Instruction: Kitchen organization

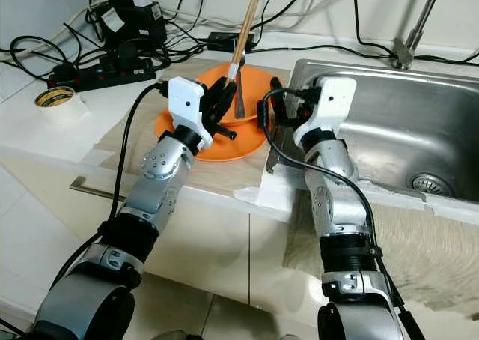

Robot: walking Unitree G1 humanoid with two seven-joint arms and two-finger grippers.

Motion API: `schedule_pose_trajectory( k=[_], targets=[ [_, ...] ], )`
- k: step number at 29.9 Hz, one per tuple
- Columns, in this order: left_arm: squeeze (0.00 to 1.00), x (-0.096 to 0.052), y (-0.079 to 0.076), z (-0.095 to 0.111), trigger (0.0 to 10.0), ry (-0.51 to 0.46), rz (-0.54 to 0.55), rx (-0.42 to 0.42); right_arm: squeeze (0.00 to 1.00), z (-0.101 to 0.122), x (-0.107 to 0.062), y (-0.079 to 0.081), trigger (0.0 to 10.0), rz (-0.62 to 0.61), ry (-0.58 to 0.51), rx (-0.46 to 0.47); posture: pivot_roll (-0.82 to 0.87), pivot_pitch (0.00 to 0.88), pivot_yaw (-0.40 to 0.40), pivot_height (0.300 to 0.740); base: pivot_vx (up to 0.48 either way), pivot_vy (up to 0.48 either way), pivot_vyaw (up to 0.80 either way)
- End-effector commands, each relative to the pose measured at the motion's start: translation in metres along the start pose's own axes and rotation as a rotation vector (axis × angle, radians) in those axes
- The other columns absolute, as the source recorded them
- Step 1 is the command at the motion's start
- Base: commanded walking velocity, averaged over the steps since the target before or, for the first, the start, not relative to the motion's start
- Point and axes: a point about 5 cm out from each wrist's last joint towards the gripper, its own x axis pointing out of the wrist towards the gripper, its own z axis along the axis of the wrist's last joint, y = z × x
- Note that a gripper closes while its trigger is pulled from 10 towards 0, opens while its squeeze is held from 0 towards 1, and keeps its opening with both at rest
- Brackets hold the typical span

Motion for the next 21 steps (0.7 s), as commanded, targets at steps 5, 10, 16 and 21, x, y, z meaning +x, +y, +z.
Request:
schedule_pose_trajectory(
  k=[5, 10, 16, 21],
  targets=[
    [0.0, 0.0, 0.002, 0.001, 0.0, 0.008, -0.009, 0.004, 0.0, 0.015, 0.004, 0.007, 10.0, 0.063, -0.018, 0.108, -0.1, 0.0, 0.056, 0.74, 0.0, 0.0, 0.0],
    [0.0, 0.002, -0.002, 0.002, 0.0, 0.009, -0.03, -0.001, 0.0, 0.02, 0.003, 0.018, 10.0, 0.132, 0.0, 0.229, -0.1, 0.0, 0.06, 0.74, 0.0, 0.0, 0.0],
    [0.0, 0.003, -0.007, 0.004, 0.0, 0.002, -0.061, -0.008, 0.0, 0.021, 0.004, 0.024, 10.0, 0.147, 0.006, 0.265, -0.1, 0.0, 0.061, 0.74, 0.0, 0.0, 0.0],
    [0.0, 0.002, -0.012, 0.004, 0.0, -0.005, -0.084, -0.016, 0.0, 0.023, 0.007, 0.029, 10.0, 0.165, 0.008, 0.281, -0.1, 0.0, 0.061, 0.74, 0.0, 0.0, 0.0]
  ],
)
